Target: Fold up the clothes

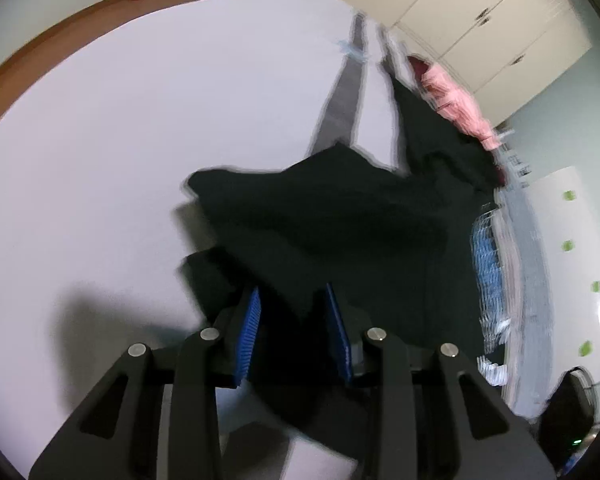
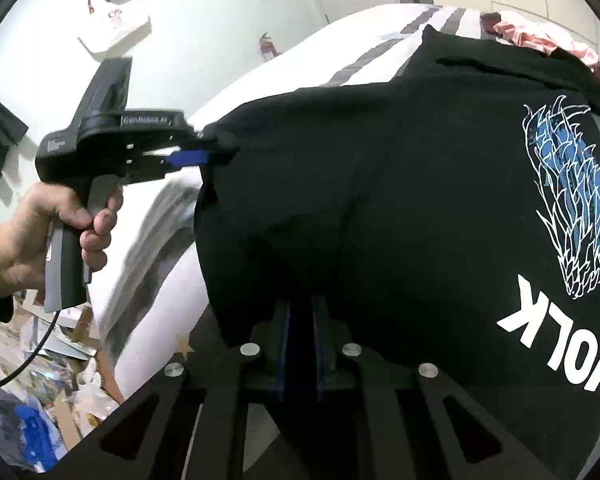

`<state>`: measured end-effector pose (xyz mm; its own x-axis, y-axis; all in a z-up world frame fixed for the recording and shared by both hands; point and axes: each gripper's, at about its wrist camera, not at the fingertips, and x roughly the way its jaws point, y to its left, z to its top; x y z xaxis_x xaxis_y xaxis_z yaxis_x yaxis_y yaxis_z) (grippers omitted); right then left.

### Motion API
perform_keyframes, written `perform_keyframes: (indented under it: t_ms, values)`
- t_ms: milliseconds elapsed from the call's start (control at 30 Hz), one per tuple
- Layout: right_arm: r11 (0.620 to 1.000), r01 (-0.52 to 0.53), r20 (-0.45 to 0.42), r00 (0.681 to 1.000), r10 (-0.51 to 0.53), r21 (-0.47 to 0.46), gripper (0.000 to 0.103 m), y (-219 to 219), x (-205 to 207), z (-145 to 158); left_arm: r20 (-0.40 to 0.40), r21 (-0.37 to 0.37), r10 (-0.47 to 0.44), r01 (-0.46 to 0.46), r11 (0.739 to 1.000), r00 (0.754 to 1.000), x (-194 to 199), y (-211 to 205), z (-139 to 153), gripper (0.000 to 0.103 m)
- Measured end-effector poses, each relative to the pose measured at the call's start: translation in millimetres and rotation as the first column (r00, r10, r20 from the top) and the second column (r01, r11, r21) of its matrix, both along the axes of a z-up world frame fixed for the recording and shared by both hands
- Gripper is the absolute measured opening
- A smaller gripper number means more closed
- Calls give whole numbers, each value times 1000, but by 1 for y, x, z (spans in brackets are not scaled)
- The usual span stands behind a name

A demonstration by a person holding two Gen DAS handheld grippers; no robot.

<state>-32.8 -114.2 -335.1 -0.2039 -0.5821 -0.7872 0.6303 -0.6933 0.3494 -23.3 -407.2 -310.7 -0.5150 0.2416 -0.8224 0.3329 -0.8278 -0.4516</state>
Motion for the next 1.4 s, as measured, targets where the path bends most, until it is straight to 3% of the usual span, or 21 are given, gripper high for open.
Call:
perform_keyframes:
  t_ms: [233,367,467,567,600,633,667,767,933,1233,1400]
  values:
    - [999,12,33,999,-11,-37,8,5,-7,2,-35,71,-90,93,993,995,6,35,5,34]
    - [999,7,40,999,-6,-39,8,4,-9,3,6,69,-70,69,995,998,-7,39,-11,35]
    - [999,2,45,999,0,-45,8,4,-11,4,-35,98,-27,30,995,999,-13,32,-9,35]
    - [998,-3,47,999,6,-55,8,6,-11,6,-133,59,-39,47,997,990,-21,31,8,35]
    - [998,-4,48,999,7,-57,8,6,-11,7,-136,49,-49,56,997,990,-26,31,9,31]
    - [998,-5,48,999,8,-58,8,5,-11,7,-134,41,-59,65,997,989,-32,30,10,10]
    - [998,-6,48,999,9,-57,8,5,-10,7,-125,42,-64,70,997,990,-35,29,9,1]
    - [998,-11,52,999,15,-62,8,3,-9,8,-157,84,-55,69,994,986,-35,25,15,1]
    - [996,-29,56,998,34,-89,5,5,-6,17,-214,79,-45,64,995,976,-5,15,46,1]
    - [992,-68,92,993,78,-103,4,0,5,19,-135,63,-9,18,998,991,32,-5,37,1]
    - [993,-84,130,987,94,-80,4,-6,12,5,-11,-29,-58,57,998,998,24,4,6,1]
